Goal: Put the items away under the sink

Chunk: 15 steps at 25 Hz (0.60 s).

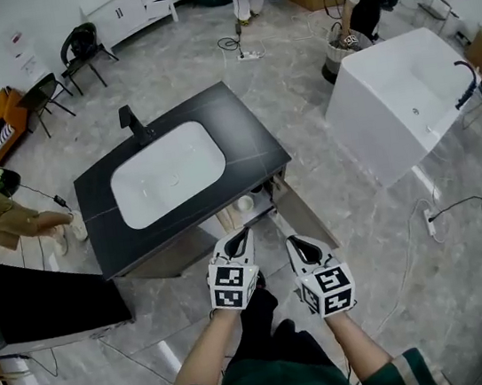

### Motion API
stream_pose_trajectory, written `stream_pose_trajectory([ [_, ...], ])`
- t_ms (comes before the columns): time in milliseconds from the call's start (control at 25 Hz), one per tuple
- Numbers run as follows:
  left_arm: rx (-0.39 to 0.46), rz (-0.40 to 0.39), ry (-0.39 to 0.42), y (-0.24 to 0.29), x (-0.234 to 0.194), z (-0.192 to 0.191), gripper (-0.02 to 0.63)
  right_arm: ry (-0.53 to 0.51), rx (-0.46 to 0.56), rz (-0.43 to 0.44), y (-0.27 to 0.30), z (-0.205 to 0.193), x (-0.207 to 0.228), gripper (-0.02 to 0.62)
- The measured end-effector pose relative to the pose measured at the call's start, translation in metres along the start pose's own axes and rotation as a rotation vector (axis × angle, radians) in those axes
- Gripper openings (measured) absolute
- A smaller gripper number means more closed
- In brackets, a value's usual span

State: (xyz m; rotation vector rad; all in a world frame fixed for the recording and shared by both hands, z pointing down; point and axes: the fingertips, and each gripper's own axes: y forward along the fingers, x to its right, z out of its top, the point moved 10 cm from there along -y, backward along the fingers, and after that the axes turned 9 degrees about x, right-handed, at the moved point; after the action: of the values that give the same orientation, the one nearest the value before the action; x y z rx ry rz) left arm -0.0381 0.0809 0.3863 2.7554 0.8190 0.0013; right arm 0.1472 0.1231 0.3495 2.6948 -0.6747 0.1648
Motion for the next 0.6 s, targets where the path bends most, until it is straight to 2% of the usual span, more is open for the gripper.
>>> stream_pose_trajectory([
  [120,-0.019,-0.016,0.02,-0.035,0.01,0.033,0.01,-0.019,0.032,0.006,-0.031,0.03,-0.026,0.043],
  [280,-0.037,-0.036,0.039,-0.074,0.014,0.056,0.011,-0.018,0.075,0.0,-0.061,0.054,-0.055,0.043],
  [440,-0.034,-0.035,0.085,-0.1,0.005,0.068,0.011,-0.019,0.096,0.006,-0.064,0.068,-0.083,0.043],
  [600,-0.007,-0.043,0.096,-0.12,-0.012,0.081,0.011,-0.024,0.118,0.005,-0.055,0.076,-0.112,0.043],
])
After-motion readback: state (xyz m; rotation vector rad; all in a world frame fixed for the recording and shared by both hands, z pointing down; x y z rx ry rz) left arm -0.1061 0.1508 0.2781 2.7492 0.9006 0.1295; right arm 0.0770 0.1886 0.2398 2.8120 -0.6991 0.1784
